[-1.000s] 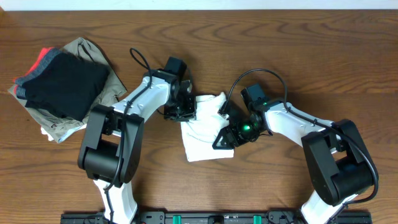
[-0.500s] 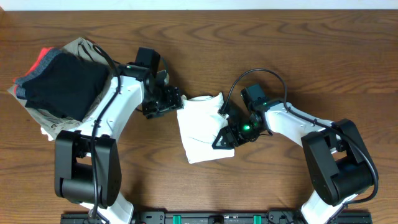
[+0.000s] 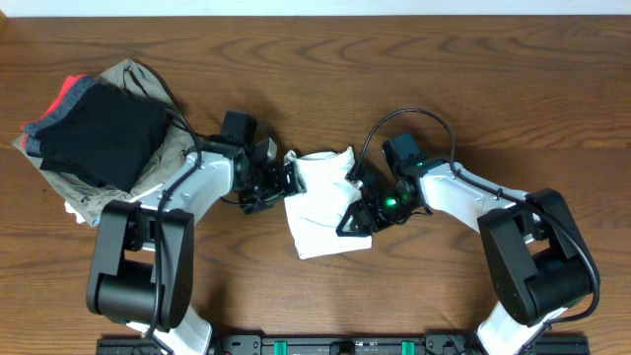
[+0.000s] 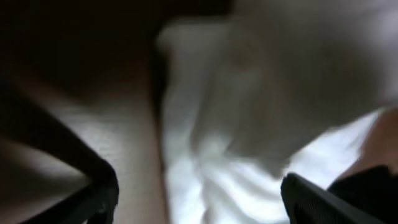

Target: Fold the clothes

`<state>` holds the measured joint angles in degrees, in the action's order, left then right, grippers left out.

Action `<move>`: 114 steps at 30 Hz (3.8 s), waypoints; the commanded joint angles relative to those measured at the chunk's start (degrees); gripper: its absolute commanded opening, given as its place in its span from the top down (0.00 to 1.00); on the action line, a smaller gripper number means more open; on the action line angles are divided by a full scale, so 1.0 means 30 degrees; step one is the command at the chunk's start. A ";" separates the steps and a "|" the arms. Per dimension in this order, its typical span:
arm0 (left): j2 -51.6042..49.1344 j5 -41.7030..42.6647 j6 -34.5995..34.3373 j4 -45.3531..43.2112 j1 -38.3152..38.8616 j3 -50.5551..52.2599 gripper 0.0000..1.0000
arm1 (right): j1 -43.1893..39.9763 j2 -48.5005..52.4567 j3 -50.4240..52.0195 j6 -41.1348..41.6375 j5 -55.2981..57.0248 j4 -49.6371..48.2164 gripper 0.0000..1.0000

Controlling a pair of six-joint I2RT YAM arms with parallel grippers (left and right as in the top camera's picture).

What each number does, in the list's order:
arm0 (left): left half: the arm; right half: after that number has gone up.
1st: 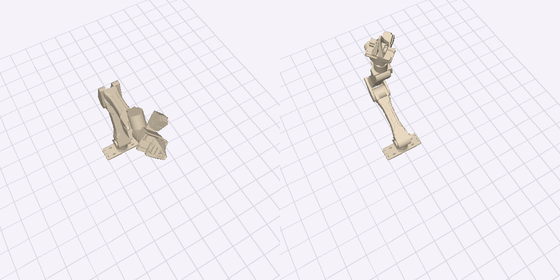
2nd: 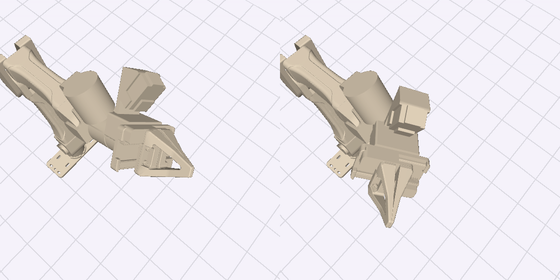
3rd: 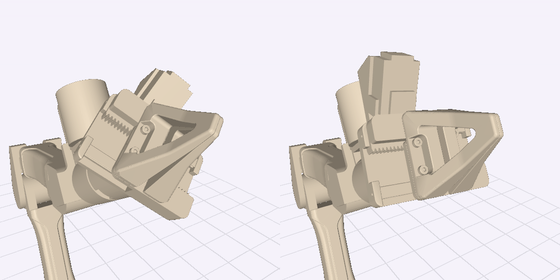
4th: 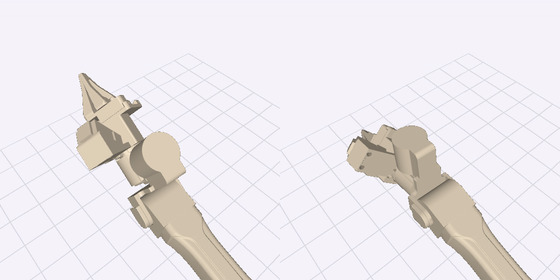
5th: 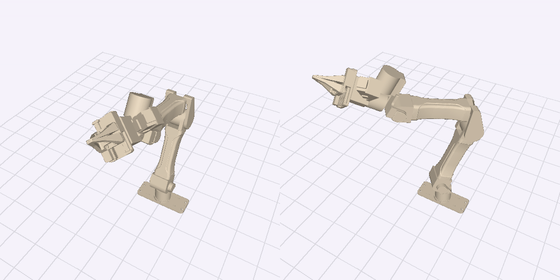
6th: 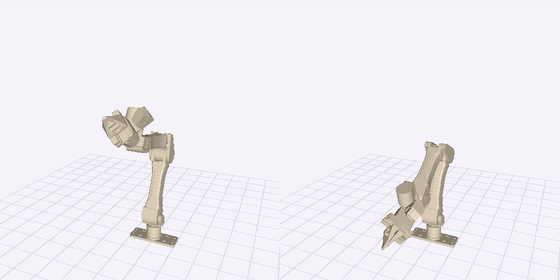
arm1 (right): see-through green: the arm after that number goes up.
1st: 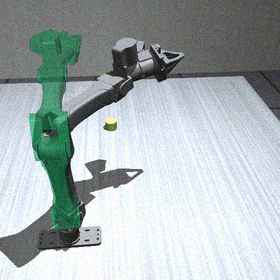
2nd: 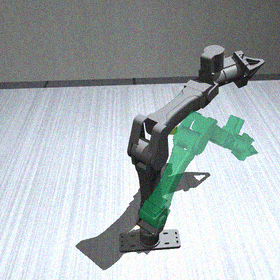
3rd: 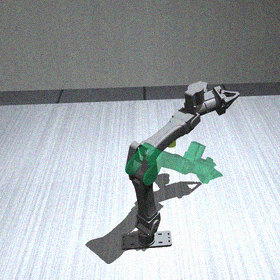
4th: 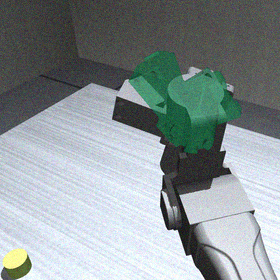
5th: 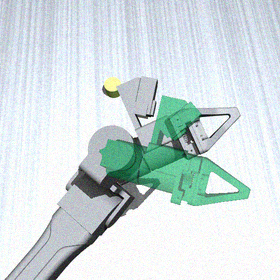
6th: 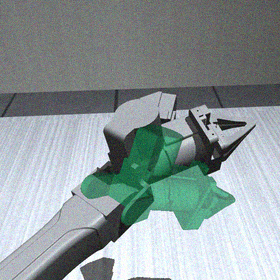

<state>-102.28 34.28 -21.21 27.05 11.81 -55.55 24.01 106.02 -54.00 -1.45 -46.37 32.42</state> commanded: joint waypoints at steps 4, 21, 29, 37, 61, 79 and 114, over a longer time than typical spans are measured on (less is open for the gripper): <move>-0.0233 0.1435 -0.0255 -0.2871 0.0714 0.1443 0.14 | -0.0138 0.0801 0.0226 0.0262 0.2521 0.0036 0.48; 0.0306 0.0998 -0.0058 -0.4830 0.0561 0.0495 0.94 | -0.0772 0.0313 -0.0175 0.0262 0.2521 0.1129 0.57; 0.2215 -0.5501 0.2499 -0.0605 -0.0532 -0.2645 0.94 | -0.4889 -0.4102 -0.1494 0.0240 0.2528 0.4073 0.52; 0.2310 -0.7373 0.5093 0.1056 -0.2783 -0.6710 0.94 | -0.8473 -0.7286 -0.1486 -0.1523 0.2535 0.6659 0.48; 0.2346 -0.8109 0.3796 0.2208 -1.0863 -1.2619 0.94 | -0.8939 -0.7373 -0.1479 -0.2186 0.4539 0.8291 0.45; 0.1144 -0.8182 0.3541 0.3810 -1.4375 -1.1927 0.93 | -0.8947 -0.7373 -0.1479 -0.2193 0.4539 0.8990 0.46; 0.0532 -0.0838 0.1457 0.1457 -1.7988 -1.1868 0.74 | -0.8939 -0.7373 -0.1479 -0.2178 0.4532 0.9129 0.45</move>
<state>-99.92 40.93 -15.33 30.98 -41.89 -91.37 -2.42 84.25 -58.28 -6.98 -32.51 59.88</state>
